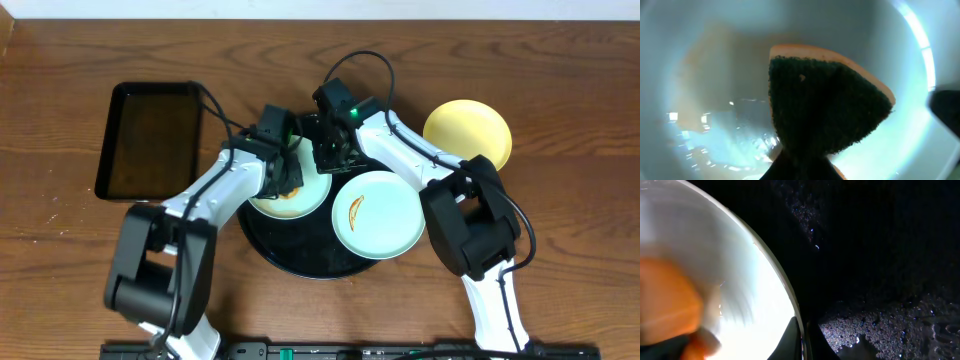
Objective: Clean dirty plates on tray and stack at the side
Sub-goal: 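Scrub the upper blue plate with the sponge while right gripper holds it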
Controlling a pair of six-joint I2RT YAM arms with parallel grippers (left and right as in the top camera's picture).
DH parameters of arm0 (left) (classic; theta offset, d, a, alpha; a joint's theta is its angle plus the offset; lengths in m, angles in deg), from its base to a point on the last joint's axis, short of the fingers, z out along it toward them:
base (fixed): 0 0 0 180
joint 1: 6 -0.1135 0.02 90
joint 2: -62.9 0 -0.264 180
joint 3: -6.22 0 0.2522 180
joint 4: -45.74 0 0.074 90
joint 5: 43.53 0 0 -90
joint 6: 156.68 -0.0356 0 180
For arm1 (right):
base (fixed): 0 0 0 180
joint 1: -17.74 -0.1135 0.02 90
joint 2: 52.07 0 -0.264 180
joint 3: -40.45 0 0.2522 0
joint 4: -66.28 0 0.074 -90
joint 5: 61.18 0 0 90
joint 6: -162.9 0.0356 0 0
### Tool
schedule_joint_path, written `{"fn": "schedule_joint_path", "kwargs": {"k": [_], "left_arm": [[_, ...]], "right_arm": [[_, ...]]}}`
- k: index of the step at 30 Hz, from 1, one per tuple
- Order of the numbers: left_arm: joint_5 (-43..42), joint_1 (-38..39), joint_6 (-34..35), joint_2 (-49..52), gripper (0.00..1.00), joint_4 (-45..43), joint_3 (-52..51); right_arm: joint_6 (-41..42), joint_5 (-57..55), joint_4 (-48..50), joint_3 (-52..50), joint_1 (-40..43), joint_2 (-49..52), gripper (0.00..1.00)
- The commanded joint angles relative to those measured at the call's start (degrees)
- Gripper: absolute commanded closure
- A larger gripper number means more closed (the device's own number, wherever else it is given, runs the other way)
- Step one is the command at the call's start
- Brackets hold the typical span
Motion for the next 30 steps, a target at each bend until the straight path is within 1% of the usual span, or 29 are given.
{"fn": "schedule_joint_path", "kwargs": {"k": [1,4,5,7,11,13,15,18,20,23,26,28,30], "left_arm": [[-1.27,-0.20,0.68,2.29,0.92,-0.31,-0.24],[-0.44,-0.26,-1.01,2.84,0.92,-0.07,-0.24],[1.01,-0.26,-1.88,2.84,0.92,0.11,-0.24],[5.95,-0.26,-2.16,2.84,0.92,0.90,-0.24],[18.99,-0.26,-2.16,2.84,0.92,2.71,-0.24],[23.65,-0.26,-2.21,2.84,0.92,2.49,-0.24],[25.86,-0.26,-3.08,2.84,0.92,1.57,-0.24],[26.18,-0.26,-6.03,2.84,0.92,-0.63,-0.24],[28.79,-0.26,-6.67,2.84,0.92,-2.43,-0.24],[35.39,-0.26,-6.67,2.84,0.92,-4.76,-0.07],[40.48,-0.24,-6.64,2.56,0.92,-4.83,1.03],[40.59,-0.22,-6.34,1.25,0.93,-3.65,1.81],[40.39,-0.11,-3.96,-1.27,0.92,-2.23,2.25]], "right_arm": [[-0.09,-3.37,-0.37,-0.02,0.26,1.86,0.99],[-0.09,-3.37,-0.42,-0.02,0.26,1.86,0.99],[-0.09,-3.37,-0.39,-0.02,0.26,1.86,0.99],[-0.09,-3.37,-0.42,-0.02,0.26,1.86,0.99],[-0.11,-3.39,-0.57,-0.02,0.26,1.86,0.99],[-0.09,-3.37,-0.52,-0.02,0.26,1.86,0.99],[-0.09,-3.37,-0.39,-0.02,0.26,1.86,0.99],[-0.09,-3.37,-0.42,-0.02,0.26,1.86,0.99],[-0.09,-3.37,-0.42,-0.02,0.26,1.86,0.99],[-0.09,-3.37,-0.42,-0.02,0.26,1.86,0.99],[-0.07,-3.41,-0.37,-0.02,0.26,1.86,0.99],[0.11,-3.39,0.04,0.11,0.26,1.81,0.99],[-0.17,-3.76,0.04,0.81,0.33,1.60,0.99]]}}
